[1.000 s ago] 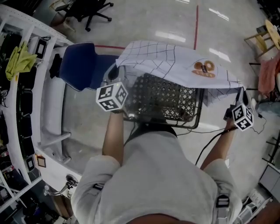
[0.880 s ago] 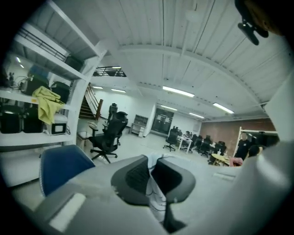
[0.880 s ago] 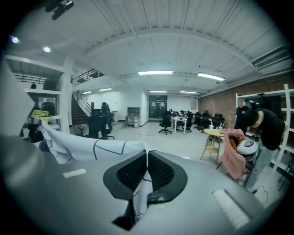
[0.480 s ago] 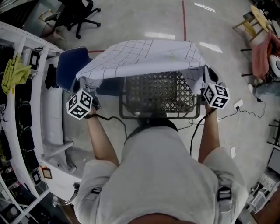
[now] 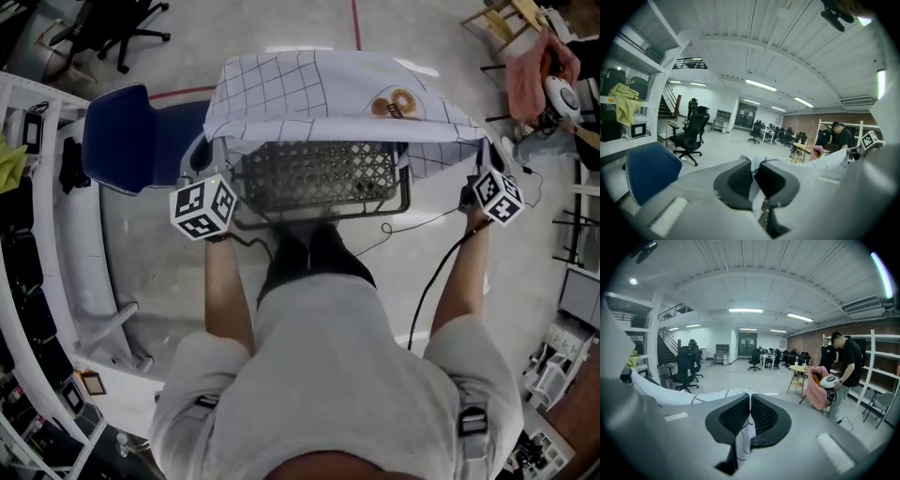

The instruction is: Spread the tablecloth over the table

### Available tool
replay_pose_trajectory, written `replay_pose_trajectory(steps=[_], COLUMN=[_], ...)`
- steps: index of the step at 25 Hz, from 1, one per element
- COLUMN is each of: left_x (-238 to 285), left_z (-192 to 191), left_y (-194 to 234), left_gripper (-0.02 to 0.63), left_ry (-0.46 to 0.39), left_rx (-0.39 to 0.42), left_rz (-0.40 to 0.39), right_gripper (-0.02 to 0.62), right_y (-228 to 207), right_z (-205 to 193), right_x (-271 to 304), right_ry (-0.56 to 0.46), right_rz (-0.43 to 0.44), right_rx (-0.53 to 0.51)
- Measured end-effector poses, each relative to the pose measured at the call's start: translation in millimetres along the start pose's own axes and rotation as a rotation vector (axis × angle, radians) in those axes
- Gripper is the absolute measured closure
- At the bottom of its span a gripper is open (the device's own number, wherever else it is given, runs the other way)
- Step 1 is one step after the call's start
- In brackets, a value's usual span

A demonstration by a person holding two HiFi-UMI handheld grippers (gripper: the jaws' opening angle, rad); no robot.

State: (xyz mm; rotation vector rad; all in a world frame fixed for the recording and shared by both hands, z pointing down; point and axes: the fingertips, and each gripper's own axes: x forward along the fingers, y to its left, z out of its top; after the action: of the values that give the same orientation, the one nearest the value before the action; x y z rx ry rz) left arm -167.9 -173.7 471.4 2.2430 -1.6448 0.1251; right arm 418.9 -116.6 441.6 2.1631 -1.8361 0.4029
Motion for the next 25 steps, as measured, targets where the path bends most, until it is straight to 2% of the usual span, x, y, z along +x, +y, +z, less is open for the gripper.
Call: replay_pose_trajectory(steps=[2, 4, 7, 11, 13, 20, 25], left_x=[-2, -6, -24, -55, -67, -106, -107], left_z=[-6, -13, -25, -5, -7, -38, -57], left_y=[-8, 0, 19, 33, 37, 24, 21], left_gripper=[0.583, 0.583, 0.583, 0.583, 0.583, 0.583, 0.583], left_ry=[0.018, 0.025, 0.024, -0.002, 0.005, 0.060, 0.089], left_rx=[0.014, 0.007, -0.019, -0.039, -0.041, -0.016, -0.059], left_rz=[-0.013, 0.009, 0.082, 0.197, 0.249, 0.329, 0.352], right_gripper=[0.588, 0.586, 0.586, 0.587, 0.587, 0.586, 0.586], right_y=[-5, 0, 10, 31, 40, 40, 30], right_z=[-2, -10, -29, -24, -31, -66, -79], right_x=[1, 5, 4, -2, 2, 0, -10], right_ry=[0.017, 0.020, 0.009, 0.017, 0.038, 0.071, 0.084], right_rz=[0.006, 0.050, 0.130, 0.231, 0.270, 0.330, 0.342], right_rx=[-0.017, -0.012, -0.013, 0.016, 0.021, 0.026, 0.025])
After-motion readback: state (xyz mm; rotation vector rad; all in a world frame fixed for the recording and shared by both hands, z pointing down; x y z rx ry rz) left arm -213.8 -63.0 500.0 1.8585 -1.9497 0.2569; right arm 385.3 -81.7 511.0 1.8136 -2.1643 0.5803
